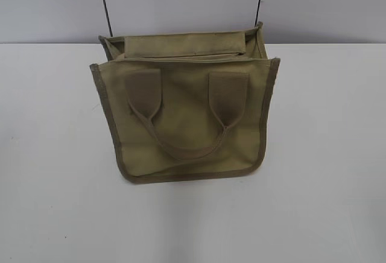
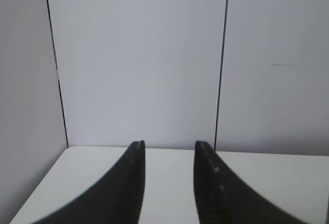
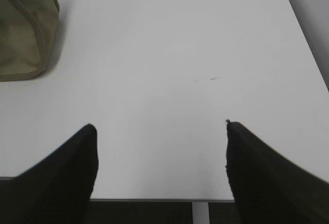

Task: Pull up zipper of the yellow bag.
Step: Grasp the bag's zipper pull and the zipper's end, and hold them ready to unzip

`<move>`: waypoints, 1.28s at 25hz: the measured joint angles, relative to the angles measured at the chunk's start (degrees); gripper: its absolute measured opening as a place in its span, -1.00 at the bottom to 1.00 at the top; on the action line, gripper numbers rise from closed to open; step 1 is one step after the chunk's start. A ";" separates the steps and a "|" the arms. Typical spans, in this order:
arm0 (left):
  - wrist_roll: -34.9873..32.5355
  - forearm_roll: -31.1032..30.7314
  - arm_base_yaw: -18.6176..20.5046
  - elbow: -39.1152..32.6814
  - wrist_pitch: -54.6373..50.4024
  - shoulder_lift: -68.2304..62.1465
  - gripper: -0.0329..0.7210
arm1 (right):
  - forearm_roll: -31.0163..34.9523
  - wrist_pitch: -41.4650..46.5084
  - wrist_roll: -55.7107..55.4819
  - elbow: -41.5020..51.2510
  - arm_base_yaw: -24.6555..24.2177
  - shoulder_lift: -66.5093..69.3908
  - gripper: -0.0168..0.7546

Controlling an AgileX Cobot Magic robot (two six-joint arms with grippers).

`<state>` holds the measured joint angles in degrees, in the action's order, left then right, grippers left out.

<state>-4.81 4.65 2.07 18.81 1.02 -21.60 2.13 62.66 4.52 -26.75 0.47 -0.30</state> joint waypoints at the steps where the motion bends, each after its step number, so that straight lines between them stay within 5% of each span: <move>1: 0.00 0.01 0.00 -1.32 3.94 -2.95 -0.24 | 0.00 0.00 0.00 0.00 0.00 0.00 0.52; 7: 0.00 -0.47 -0.24 -2.35 24.27 -26.42 -0.19 | 0.00 0.00 0.00 0.00 0.00 0.00 0.52; 12: 3.45 -3.57 -4.58 -2.41 38.65 -43.13 0.02 | 0.00 0.00 0.00 0.00 0.00 0.00 0.52; 16: 6.45 -11.04 -7.21 -2.41 44.72 -55.11 0.22 | 0.00 0.00 0.00 0.00 0.00 0.00 0.52; 23: 10.30 -24.44 -7.26 -2.18 55.50 -68.75 0.26 | 0.00 0.00 0.00 0.00 0.00 0.00 0.52; 32: 13.27 -42.74 -7.26 -1.11 64.65 -77.08 0.01 | 0.00 0.00 0.00 0.00 -0.04 0.00 0.52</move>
<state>8.46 -38.09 -5.19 17.70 65.67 -98.68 2.13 62.66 4.52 -26.75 0.43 -0.30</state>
